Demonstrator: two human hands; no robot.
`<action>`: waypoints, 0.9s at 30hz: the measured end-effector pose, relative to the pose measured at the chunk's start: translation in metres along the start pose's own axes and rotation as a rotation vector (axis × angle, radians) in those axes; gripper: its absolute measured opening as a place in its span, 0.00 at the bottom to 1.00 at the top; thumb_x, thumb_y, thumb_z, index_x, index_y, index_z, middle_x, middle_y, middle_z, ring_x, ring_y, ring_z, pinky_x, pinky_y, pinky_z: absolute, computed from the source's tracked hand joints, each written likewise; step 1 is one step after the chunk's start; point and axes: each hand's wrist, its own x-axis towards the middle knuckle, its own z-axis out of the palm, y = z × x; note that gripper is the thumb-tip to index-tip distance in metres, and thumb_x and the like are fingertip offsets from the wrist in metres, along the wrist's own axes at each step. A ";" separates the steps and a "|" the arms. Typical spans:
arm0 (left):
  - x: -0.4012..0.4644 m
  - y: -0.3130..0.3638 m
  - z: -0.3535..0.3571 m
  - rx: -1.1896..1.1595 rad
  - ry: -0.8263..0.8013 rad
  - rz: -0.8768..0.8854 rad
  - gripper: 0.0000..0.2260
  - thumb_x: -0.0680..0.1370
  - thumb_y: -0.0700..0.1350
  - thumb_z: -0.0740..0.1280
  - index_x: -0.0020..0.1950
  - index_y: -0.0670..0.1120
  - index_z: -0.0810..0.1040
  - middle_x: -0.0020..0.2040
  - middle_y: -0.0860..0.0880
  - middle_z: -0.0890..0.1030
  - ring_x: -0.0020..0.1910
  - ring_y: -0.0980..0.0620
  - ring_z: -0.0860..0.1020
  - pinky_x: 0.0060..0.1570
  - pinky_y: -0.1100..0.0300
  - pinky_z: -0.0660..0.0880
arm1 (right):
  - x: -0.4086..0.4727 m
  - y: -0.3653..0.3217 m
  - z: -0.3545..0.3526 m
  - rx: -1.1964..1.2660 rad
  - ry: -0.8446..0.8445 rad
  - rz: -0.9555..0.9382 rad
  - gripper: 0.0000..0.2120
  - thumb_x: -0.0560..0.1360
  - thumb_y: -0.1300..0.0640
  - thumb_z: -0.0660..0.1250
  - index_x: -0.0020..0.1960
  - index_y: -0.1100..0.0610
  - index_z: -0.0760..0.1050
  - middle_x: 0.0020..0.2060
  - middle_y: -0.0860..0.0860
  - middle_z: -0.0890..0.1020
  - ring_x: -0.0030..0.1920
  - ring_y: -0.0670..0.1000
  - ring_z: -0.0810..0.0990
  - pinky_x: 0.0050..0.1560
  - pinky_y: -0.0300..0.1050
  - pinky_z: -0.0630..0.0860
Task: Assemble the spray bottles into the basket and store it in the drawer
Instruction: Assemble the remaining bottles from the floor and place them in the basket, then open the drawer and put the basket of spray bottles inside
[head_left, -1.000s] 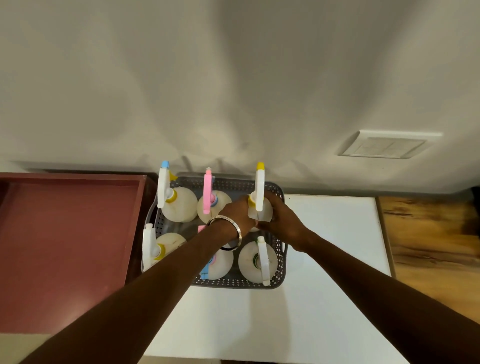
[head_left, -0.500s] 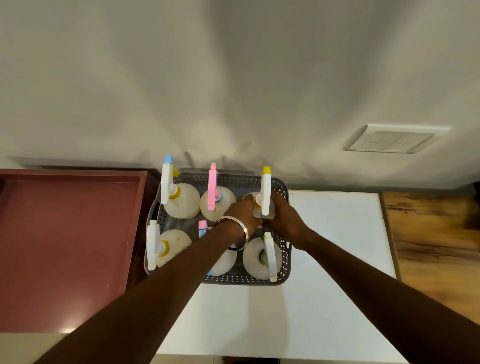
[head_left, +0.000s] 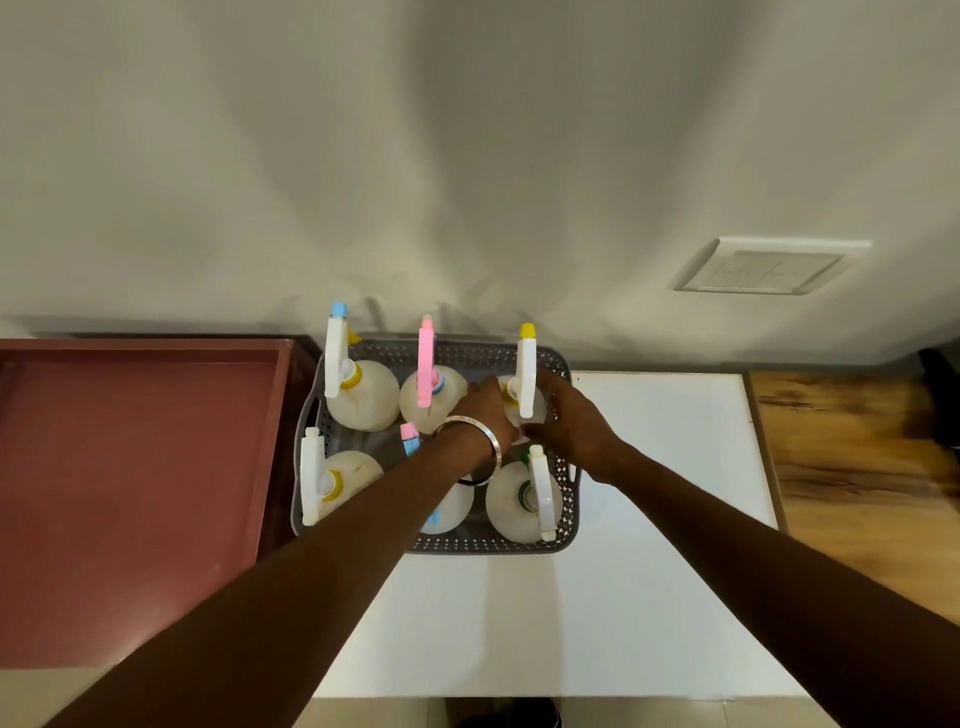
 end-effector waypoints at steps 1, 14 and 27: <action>-0.003 0.002 -0.003 0.012 -0.002 0.002 0.30 0.72 0.43 0.73 0.71 0.42 0.64 0.65 0.40 0.73 0.62 0.40 0.75 0.62 0.47 0.73 | -0.003 -0.001 -0.003 -0.023 0.009 -0.013 0.33 0.73 0.65 0.73 0.74 0.55 0.64 0.66 0.55 0.76 0.64 0.55 0.75 0.62 0.51 0.76; -0.094 0.023 -0.035 0.157 0.105 0.103 0.21 0.77 0.38 0.62 0.69 0.42 0.65 0.51 0.42 0.77 0.47 0.46 0.74 0.43 0.58 0.68 | -0.066 -0.017 -0.023 0.052 0.185 -0.036 0.28 0.74 0.67 0.69 0.72 0.53 0.70 0.68 0.49 0.76 0.66 0.50 0.74 0.67 0.44 0.71; -0.247 -0.031 0.027 -0.449 0.783 0.331 0.10 0.77 0.45 0.65 0.58 0.47 0.77 0.52 0.52 0.82 0.51 0.56 0.79 0.52 0.63 0.73 | -0.224 -0.013 0.014 0.162 0.462 0.012 0.23 0.76 0.59 0.68 0.70 0.55 0.72 0.63 0.49 0.79 0.63 0.49 0.77 0.57 0.39 0.70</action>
